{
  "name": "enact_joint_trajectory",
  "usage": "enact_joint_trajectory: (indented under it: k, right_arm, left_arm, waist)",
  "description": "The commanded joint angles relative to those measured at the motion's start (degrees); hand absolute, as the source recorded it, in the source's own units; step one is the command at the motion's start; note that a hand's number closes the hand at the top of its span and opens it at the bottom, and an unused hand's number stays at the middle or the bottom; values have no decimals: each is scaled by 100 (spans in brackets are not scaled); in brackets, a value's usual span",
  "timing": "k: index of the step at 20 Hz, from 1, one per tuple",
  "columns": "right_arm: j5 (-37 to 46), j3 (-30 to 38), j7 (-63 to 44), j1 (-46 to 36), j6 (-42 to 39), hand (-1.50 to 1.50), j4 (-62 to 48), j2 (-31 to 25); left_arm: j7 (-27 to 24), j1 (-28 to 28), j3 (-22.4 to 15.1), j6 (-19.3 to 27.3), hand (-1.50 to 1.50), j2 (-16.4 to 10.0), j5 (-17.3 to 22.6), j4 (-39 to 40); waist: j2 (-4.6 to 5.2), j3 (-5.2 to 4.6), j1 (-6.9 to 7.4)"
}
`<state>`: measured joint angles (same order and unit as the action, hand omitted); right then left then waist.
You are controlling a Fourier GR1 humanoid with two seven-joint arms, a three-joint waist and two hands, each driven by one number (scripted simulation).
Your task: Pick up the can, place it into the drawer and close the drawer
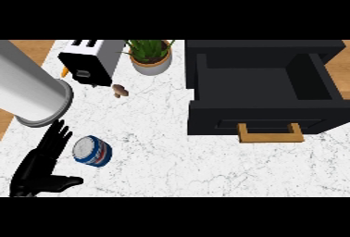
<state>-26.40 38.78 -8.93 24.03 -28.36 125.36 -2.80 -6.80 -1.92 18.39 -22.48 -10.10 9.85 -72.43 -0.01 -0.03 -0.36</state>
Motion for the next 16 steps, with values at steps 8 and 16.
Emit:
enact_joint_trajectory:
  k: [8, 16]
  right_arm:
    - [-286, 421, -151, -157, -250, -150, -158, -98]
    - [-411, 626, -338, -75, -486, -150, -24, -10]
  left_arm:
    - [-1142, 681, 15, -48, -150, -19, -247, 2030]
    - [-1375, 763, -179, -86, -150, 16, -294, 2441]
  waist:
    - [3, 0, -12]
    - [-5, 3, 6]
